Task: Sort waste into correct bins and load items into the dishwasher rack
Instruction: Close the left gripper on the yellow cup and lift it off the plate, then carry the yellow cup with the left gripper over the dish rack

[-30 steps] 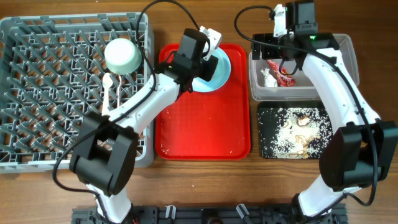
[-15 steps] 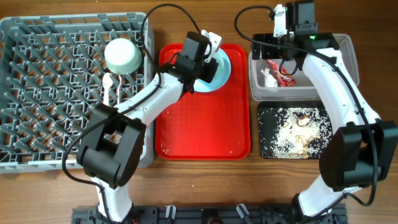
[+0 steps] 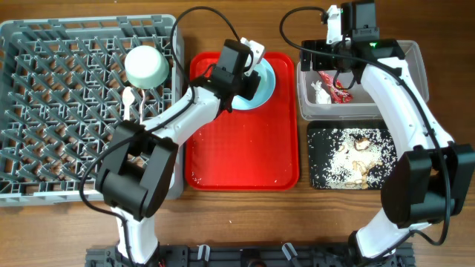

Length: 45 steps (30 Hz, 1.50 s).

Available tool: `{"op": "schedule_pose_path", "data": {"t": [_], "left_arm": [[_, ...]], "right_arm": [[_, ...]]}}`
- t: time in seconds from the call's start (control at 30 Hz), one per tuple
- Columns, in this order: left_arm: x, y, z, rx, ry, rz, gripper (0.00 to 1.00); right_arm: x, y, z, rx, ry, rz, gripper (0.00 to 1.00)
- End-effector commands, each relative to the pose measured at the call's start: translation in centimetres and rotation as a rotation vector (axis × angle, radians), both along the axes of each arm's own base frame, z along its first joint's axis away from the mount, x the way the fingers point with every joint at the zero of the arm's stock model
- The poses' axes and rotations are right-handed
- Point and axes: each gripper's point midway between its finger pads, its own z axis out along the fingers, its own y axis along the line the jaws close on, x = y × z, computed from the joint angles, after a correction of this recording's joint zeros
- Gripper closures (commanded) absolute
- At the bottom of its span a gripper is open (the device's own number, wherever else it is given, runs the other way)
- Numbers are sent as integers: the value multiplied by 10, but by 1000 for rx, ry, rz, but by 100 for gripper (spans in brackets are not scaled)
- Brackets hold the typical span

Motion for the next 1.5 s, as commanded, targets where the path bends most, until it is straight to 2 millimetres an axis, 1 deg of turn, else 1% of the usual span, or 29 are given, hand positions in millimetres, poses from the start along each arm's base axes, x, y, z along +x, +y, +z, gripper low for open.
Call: {"op": "schedule_pose_path", "data": {"t": [0.0,0.07,0.23,0.27,0.33,0.4,0.53,0.6,0.67,0.73,0.77,0.8,0.87,0.93,1.0,1.07,1.1,1.13,1.17,1.23,1.27,1.33,1.4,1.47], "left_arm": [[9,5,-3,24,-22,32,79],[10,8,-3,32,-31,43,84],[13,11,4,39,-49,58,86],[13,10,6,36,-53,59,87],[13,10,13,30,-64,59,96],[13,10,22,22,-77,59,96],[11,11,51,-3,-118,61,96],[6,14,75,-21,-143,64,96],[0,17,94,-35,-155,69,96],[-10,25,119,-70,-154,96,96],[-14,29,127,-83,-148,108,96],[-22,36,141,-112,-126,112,96],[-36,49,159,-169,-67,105,96],[-49,72,175,-273,38,121,96],[-60,91,184,-380,134,107,96],[-73,118,194,-550,254,68,96],[-79,137,198,-652,319,63,96],[-81,154,199,-722,362,79,96],[-82,177,198,-801,403,113,96],[-80,212,192,-911,445,158,96],[-80,225,190,-967,447,139,96],[-79,240,184,-1056,463,124,96],[-75,250,176,-1140,482,110,96],[-69,253,162,-1181,521,120,96]], "right_arm": [[2,0,-2,-4,1,-7,0],[2,0,-2,-4,1,-7,0],[2,0,-2,-4,1,-7,0],[2,0,-2,-4,1,-7,0],[2,0,-2,-4,1,-7,0],[2,0,-2,-4,1,-7,0],[2,0,-2,-4,1,-6,0],[2,0,-2,-4,1,-7,0],[2,0,-2,-4,1,-7,0],[2,0,-2,-4,1,-7,0],[2,0,-2,-4,1,-7,0],[2,0,-2,-4,1,-7,0],[2,0,-2,-4,1,-7,0],[2,0,-2,-4,1,-7,0],[2,0,-2,-4,1,-7,0],[2,0,-2,-4,1,-7,0],[2,0,-2,-4,1,-7,0],[2,0,-2,-4,1,-7,0],[2,0,-2,-4,1,-7,0],[2,0,-2,-4,1,-7,0],[2,0,-2,-4,1,-7,0],[2,0,-2,-4,1,-7,0],[2,0,-2,-4,1,-7,0],[2,0,-2,-4,1,-7,0]]}}
